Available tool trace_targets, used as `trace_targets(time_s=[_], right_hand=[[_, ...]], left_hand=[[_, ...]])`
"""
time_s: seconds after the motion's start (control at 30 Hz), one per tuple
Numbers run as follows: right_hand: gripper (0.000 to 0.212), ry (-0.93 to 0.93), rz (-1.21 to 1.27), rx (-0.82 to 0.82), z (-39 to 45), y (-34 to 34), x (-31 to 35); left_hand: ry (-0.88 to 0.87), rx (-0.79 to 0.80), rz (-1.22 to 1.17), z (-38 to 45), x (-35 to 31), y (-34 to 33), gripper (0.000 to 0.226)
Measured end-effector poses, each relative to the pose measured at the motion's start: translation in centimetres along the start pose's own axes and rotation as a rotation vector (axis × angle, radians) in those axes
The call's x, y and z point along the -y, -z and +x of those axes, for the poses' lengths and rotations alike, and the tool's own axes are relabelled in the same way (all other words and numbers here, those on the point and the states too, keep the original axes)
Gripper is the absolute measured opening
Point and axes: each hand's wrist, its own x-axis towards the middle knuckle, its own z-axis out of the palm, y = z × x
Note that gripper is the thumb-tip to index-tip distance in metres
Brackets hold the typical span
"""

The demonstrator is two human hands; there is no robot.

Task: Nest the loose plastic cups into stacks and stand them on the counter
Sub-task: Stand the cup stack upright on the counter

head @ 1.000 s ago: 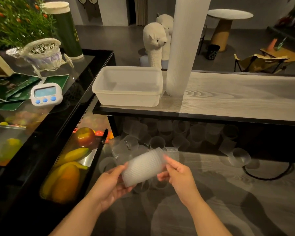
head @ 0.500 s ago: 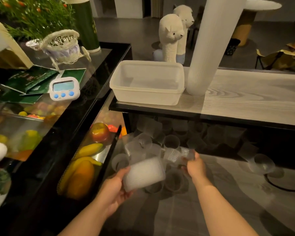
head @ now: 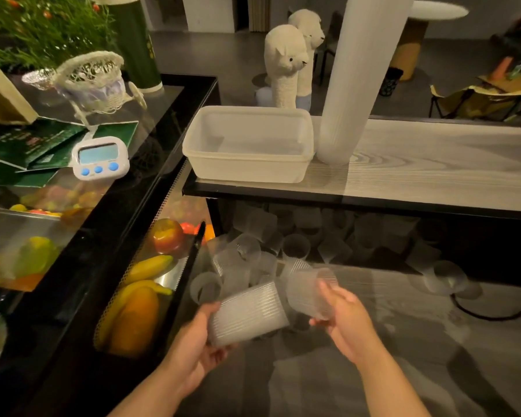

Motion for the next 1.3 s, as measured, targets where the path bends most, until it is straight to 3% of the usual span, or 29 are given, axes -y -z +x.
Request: trace_targets(time_s=[0.17,0.27,0.37,0.43,0.53,0.57,0.6,0.67,0.77,0.87,1.0,1.1,1.2,1.3], right_hand=[[0.024,-0.062,-0.256,0.34,-0.8,-1.0,-0.2],[0.024,-0.082,-0.349,0.423,-0.6,-2.1,-0.8],[0.037,-0.065,-0.482,0.45,0.0,-2.9,-1.7],[0.037,-0.044,-0.477,0.339,0.7,-3.6,-1.9],[0.021,-0.023,-0.381,-0.164,4.8,-3.3,-2.5],[0.022,0.02,-0.506,-0.311,6.4,-2.7,-2.7],[0.038,0.058,-0.698,-0.369,8.0,-1.7,-3.1],[0.053,0.109,-0.967,-0.324,9.7,-0.8,-3.5],[0.039,0.115,-1.03,-0.195,9.9,-1.4,-2.9],[0.036,0.154,-1.064,-0.22,10.3,-1.4,-3.1],[0.045,0.289,-0.879,-0.316,8.4,-1.1,-3.2],[0.044,0.38,-0.462,-0.385,4.8,-1.6,-1.9],[0.034,0.412,-0.161,-0.267,0.8,-2.9,-1.1],[0.029,0.425,-0.192,-0.168,-1.6,-4.3,-1.1]], left_hand=[[-0.02,0.107,0.061,-1.1,-0.4,0.1,0.029],[-0.034,0.145,0.094,-1.8,-0.9,0.2,0.031],[-0.071,0.162,0.108,-2.2,-1.3,0.2,0.032],[-0.13,0.141,0.08,-2.2,-1.7,0.4,0.03],[-0.219,0.081,-0.002,-2.0,-2.5,0.9,0.023],[-0.233,0.054,-0.026,-1.9,-2.7,1.2,0.021],[-0.24,0.029,-0.036,-1.8,-2.8,1.4,0.019],[-0.239,-0.008,-0.038,-1.6,-2.9,1.7,0.019],[-0.213,-0.038,-0.035,-1.1,-2.6,2.0,0.023],[-0.206,-0.071,0.0,-0.5,-2.3,2.4,0.025],[-0.219,-0.087,0.023,-0.1,-2.1,2.5,0.023],[-0.215,-0.09,0.012,-0.2,-1.6,2.2,0.023],[-0.221,-0.094,-0.005,-0.4,-1.4,1.7,0.023],[-0.2,-0.077,-0.022,-1.0,-1.4,1.0,0.023]])
